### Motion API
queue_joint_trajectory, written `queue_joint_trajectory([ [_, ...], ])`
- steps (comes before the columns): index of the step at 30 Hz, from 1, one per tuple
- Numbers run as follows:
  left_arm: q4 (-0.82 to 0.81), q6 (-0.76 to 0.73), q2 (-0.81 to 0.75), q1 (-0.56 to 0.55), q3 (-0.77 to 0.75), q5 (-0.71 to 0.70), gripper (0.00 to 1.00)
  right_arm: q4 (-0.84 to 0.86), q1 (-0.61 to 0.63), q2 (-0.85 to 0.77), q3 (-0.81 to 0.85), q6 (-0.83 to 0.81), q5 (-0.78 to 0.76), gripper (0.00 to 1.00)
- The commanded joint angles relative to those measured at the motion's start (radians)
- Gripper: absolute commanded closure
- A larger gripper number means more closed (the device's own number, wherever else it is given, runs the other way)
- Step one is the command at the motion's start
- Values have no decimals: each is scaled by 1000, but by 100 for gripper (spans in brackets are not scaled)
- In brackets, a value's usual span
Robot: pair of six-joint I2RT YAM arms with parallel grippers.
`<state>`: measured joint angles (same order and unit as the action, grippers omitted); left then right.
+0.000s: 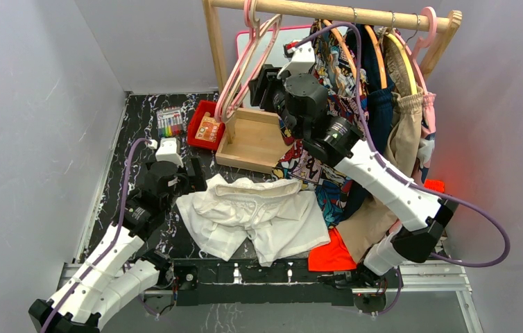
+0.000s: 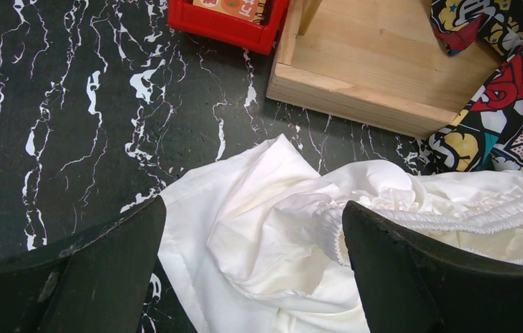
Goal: Place the shorts on the hanger
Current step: Pick up the hanger from the clothesline.
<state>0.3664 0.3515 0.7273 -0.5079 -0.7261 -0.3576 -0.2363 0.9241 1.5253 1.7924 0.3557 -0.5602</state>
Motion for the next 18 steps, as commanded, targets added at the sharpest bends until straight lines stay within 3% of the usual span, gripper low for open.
queue_joint_trajectory([
  [1,-7,-3,3,-3,-23,0,2,40,0,-73,-3,-38,-46,42],
  [9,-7,-5,3,-2,-21,2,2,43,1,-126,-21,-40,-36,40],
  [18,-7,-6,9,-3,-22,0,2,-9,2,-97,58,9,159,19],
])
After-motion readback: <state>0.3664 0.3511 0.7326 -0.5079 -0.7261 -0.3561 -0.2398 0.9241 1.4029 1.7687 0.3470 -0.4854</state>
